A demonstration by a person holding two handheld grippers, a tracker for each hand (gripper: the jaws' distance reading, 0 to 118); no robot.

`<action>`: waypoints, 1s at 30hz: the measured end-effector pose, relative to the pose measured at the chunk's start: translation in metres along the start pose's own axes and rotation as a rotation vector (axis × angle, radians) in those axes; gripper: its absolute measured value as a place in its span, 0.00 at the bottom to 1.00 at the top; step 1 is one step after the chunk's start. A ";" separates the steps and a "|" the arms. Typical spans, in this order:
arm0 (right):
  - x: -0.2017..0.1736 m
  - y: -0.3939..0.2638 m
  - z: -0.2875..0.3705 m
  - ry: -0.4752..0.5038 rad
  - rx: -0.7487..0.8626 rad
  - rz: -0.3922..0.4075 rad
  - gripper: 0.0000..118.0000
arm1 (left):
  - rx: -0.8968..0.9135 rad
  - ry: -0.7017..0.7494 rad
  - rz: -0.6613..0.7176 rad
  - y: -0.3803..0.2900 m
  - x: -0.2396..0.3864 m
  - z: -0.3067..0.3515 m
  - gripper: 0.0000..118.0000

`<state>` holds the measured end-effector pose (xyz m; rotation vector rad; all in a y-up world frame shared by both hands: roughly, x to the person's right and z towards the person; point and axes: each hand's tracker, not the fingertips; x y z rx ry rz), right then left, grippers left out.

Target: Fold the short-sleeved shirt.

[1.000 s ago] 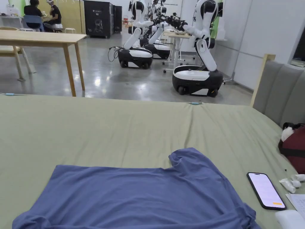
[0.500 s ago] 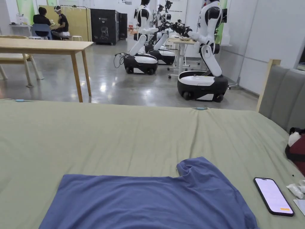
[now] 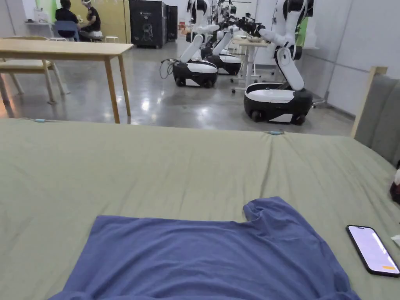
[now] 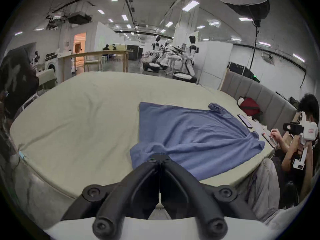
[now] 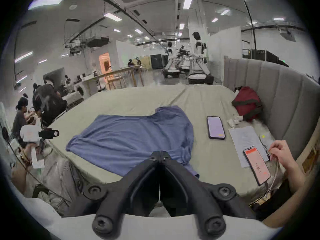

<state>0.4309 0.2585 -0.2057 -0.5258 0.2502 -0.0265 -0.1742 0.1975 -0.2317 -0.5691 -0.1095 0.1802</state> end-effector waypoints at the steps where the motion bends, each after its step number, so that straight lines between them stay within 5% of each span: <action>1: -0.003 0.001 -0.004 0.003 0.004 0.011 0.00 | -0.008 -0.017 0.012 0.007 0.000 -0.007 0.00; 4: -0.009 0.004 -0.001 0.023 -0.005 0.030 0.00 | 0.009 -0.021 -0.030 0.035 0.009 -0.037 0.00; 5: -0.012 0.006 -0.005 0.027 -0.005 0.040 0.00 | 0.014 -0.012 -0.035 0.049 0.010 -0.051 0.10; 7: -0.017 0.007 -0.001 0.031 -0.004 0.057 0.00 | 0.014 0.011 -0.036 0.074 0.010 -0.084 0.69; 8: -0.018 0.007 0.002 0.036 -0.003 0.062 0.00 | -0.027 0.027 -0.036 0.089 0.008 -0.105 0.69; 10: -0.022 0.008 0.003 0.043 -0.004 0.068 0.00 | -0.107 0.039 -0.055 0.110 0.001 -0.150 1.00; 18: -0.010 0.002 -0.005 -0.038 -0.085 0.075 0.00 | -0.277 0.178 -0.204 0.134 -0.032 -0.319 0.92; 23: -0.002 0.001 -0.014 -0.075 -0.124 0.076 0.00 | -0.371 0.218 -0.194 0.130 -0.033 -0.360 0.86; 26: 0.003 0.002 -0.020 -0.089 -0.142 0.074 0.00 | -0.402 0.132 -0.206 0.123 -0.032 -0.364 0.60; 28: 0.007 0.005 -0.029 -0.080 -0.154 0.073 0.00 | -0.344 0.125 -0.264 0.121 -0.021 -0.351 0.12; 30: 0.012 0.011 -0.046 -0.047 -0.164 0.069 0.00 | -0.329 0.101 -0.331 0.118 -0.008 -0.341 0.04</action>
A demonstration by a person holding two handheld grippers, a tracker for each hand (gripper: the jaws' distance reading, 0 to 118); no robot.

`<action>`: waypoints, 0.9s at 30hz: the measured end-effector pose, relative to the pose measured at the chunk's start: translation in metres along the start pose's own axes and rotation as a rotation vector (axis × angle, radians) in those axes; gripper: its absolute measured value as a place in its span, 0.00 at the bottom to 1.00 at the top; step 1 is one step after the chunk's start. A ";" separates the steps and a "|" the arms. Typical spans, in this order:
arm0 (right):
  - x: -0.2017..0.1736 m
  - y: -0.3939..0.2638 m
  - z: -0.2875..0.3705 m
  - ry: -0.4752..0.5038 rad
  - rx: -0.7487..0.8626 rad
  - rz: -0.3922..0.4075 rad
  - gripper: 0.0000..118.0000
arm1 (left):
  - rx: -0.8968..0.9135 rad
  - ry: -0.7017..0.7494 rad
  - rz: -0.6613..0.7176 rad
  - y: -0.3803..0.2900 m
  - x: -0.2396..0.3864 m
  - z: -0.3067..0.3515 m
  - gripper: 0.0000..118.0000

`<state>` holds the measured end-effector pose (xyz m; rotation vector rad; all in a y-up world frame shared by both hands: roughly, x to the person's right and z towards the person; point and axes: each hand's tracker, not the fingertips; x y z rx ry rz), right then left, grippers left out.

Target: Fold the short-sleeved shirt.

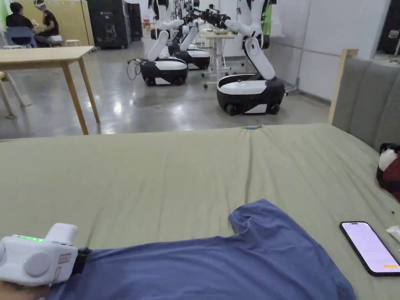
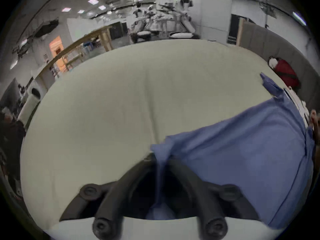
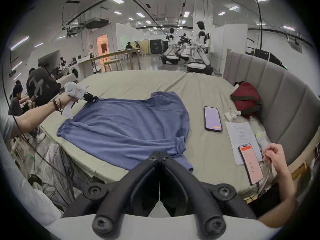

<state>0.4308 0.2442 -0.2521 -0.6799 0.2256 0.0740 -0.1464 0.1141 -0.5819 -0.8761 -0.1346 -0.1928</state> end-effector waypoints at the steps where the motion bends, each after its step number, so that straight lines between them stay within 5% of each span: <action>1: 0.001 0.006 -0.009 0.005 -0.004 0.002 0.00 | 0.008 0.047 -0.032 -0.001 0.008 0.004 0.04; 7: 0.014 0.066 -0.095 0.055 -0.020 0.036 0.00 | 0.048 -0.040 -0.025 -0.002 0.017 0.035 0.04; 11: 0.046 0.105 -0.190 -0.006 -0.097 0.030 0.01 | 0.057 -0.050 -0.009 -0.003 0.021 0.046 0.04; 13: 0.062 0.120 -0.234 -0.059 -0.120 0.002 0.26 | 0.055 -0.056 -0.002 -0.003 0.022 0.049 0.04; 15: 0.080 0.130 -0.274 -0.081 -0.172 -0.034 0.79 | 0.062 -0.057 0.002 -0.006 0.023 0.054 0.04; 16: 0.086 0.133 -0.288 -0.100 -0.206 -0.050 0.82 | 0.064 -0.059 0.003 -0.008 0.023 0.056 0.04; 21: 0.097 0.138 -0.337 -0.136 -0.325 -0.027 0.77 | 0.066 -0.055 -0.001 -0.013 0.021 0.060 0.04; 25: 0.081 0.132 -0.354 -0.115 -0.419 -0.003 0.48 | 0.054 -0.064 0.006 -0.013 0.021 0.057 0.04; 27: 0.062 0.126 -0.355 -0.100 -0.428 0.072 0.36 | 0.051 -0.060 0.002 -0.013 0.021 0.057 0.04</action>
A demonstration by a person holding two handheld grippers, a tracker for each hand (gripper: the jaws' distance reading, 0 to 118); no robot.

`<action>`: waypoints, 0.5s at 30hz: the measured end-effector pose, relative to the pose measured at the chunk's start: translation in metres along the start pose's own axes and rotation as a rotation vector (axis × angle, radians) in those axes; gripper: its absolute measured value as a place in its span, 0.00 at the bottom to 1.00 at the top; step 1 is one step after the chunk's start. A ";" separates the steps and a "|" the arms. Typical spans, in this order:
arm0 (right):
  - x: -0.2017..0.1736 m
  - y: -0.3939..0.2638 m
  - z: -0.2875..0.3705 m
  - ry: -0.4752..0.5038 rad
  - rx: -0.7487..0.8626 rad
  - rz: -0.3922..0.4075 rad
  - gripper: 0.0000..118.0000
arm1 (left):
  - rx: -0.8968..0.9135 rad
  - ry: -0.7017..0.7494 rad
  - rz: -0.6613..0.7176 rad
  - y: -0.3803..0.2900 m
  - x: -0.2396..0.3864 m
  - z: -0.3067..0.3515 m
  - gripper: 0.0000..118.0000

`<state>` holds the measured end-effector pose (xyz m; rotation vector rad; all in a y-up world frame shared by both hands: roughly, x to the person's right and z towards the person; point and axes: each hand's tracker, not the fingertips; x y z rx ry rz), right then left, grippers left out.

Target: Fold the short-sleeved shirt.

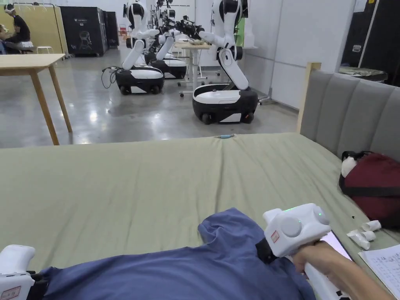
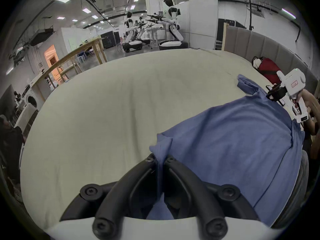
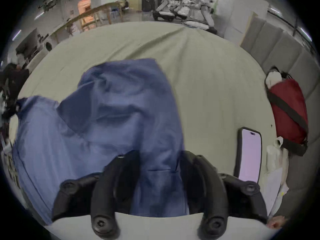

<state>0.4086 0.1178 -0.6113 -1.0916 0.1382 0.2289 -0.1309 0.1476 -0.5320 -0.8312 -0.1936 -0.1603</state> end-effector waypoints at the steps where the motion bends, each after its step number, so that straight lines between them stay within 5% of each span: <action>1: -0.007 0.000 -0.001 -0.045 0.007 0.044 0.28 | -0.002 -0.001 0.002 0.000 0.000 0.000 0.04; 3: -0.009 0.005 0.000 -0.019 -0.010 0.030 0.03 | -0.010 -0.011 0.009 -0.002 -0.002 -0.002 0.04; 8: -0.013 0.004 0.026 -0.017 0.037 0.016 0.03 | 0.008 -0.012 0.015 -0.009 -0.007 0.018 0.04; 15: -0.007 -0.076 0.173 0.166 0.358 -0.025 0.03 | 0.170 -0.060 0.043 -0.050 -0.019 0.124 0.04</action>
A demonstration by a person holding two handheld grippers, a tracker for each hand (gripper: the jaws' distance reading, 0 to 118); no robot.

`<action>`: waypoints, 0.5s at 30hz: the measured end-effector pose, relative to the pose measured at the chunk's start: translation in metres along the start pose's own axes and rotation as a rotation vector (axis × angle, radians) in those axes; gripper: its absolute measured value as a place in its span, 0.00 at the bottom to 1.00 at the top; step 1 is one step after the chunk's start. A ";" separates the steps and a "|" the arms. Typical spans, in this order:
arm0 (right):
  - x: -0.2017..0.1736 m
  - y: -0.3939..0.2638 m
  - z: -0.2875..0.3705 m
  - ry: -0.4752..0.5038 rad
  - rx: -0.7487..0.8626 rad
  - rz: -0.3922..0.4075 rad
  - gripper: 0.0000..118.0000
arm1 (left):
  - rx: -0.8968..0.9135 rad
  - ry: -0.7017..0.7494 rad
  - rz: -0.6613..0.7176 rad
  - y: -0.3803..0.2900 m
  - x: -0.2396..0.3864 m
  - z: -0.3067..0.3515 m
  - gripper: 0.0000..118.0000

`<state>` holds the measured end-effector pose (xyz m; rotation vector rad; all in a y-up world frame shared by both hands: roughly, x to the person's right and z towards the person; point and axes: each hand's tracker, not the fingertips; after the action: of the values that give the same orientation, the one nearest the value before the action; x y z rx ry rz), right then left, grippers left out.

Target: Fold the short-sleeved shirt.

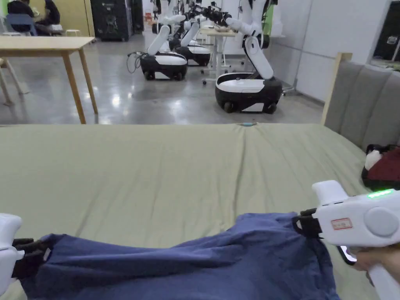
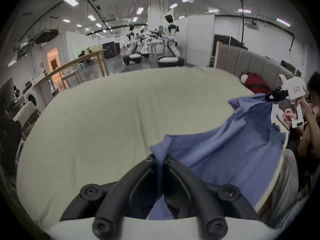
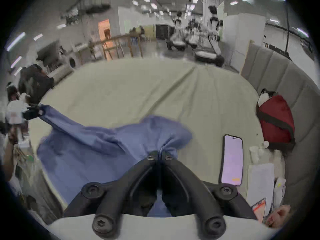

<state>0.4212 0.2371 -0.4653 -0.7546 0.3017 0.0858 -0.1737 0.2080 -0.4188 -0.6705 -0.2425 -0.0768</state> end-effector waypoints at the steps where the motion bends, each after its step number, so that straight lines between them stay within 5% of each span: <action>1: -0.001 -0.010 0.023 0.007 0.040 -0.001 0.03 | 0.018 0.004 0.000 -0.007 0.000 0.016 0.04; 8: -0.017 -0.117 0.114 0.011 0.026 0.003 0.03 | 0.033 -0.034 0.068 -0.086 0.019 0.092 0.04; 15: -0.016 -0.187 0.052 0.000 -0.273 0.008 0.03 | -0.168 -0.051 0.104 -0.157 0.036 0.057 0.04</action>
<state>0.4525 0.1375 -0.3006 -1.0245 0.2958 0.1363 -0.1733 0.1215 -0.2715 -0.8514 -0.2513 0.0198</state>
